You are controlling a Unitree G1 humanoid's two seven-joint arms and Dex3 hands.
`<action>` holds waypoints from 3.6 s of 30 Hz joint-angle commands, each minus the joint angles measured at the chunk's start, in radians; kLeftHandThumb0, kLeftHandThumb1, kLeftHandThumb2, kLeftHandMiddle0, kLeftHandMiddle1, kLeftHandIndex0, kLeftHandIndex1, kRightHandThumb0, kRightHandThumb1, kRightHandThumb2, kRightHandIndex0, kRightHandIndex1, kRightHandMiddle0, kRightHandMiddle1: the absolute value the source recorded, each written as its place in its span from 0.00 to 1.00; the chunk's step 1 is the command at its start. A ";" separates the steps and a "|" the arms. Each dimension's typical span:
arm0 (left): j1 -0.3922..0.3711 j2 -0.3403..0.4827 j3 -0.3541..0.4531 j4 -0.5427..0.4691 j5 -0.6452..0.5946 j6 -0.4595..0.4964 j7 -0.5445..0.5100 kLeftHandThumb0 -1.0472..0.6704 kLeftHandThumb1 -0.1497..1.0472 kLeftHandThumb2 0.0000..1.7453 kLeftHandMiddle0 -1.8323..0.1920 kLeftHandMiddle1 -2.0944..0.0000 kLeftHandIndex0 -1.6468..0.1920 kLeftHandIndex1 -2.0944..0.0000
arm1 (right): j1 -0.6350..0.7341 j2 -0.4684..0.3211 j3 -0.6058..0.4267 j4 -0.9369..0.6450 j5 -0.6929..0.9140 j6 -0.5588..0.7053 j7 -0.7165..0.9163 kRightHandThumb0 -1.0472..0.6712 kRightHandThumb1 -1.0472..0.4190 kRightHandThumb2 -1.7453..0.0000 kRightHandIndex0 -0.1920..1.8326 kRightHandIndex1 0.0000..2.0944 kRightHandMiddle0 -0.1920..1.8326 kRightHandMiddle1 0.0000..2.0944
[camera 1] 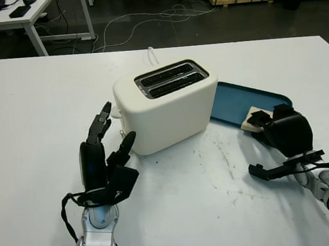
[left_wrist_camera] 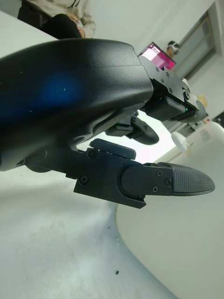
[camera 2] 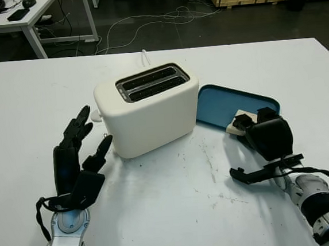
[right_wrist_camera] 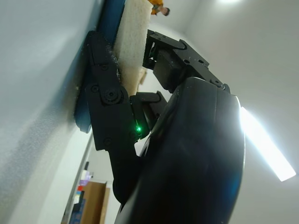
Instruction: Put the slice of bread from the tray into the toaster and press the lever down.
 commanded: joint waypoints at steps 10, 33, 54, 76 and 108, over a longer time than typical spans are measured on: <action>-0.009 0.000 0.005 -0.007 -0.001 -0.002 -0.004 0.24 0.89 0.18 0.75 0.75 0.66 1.00 | -0.012 -0.066 -0.036 -0.109 0.017 -0.117 -0.070 0.34 0.09 0.95 0.47 0.79 0.52 0.47; -0.003 -0.003 -0.001 -0.004 0.011 -0.008 0.008 0.24 0.89 0.18 0.74 0.76 0.66 1.00 | -0.125 -0.162 -0.314 -0.277 0.378 -0.468 0.361 0.38 0.09 0.91 0.50 0.83 0.39 0.83; -0.001 0.003 0.007 -0.001 0.017 -0.020 0.019 0.24 0.89 0.18 0.74 0.77 0.66 1.00 | -1.057 0.074 -0.374 0.210 0.974 -0.016 1.698 0.38 0.09 0.99 0.60 0.83 0.51 0.83; 0.015 -0.004 0.006 -0.023 0.041 -0.004 0.033 0.24 0.89 0.20 0.73 0.79 0.66 1.00 | -1.093 0.317 -0.351 0.346 0.878 -0.043 1.774 0.32 0.09 0.87 0.68 0.83 0.58 0.83; -0.001 -0.015 0.011 -0.001 0.041 -0.001 0.040 0.22 0.89 0.19 0.70 0.81 0.64 1.00 | -0.993 0.365 -0.295 0.376 0.732 -0.233 1.573 0.34 0.09 0.85 0.68 0.83 0.60 0.83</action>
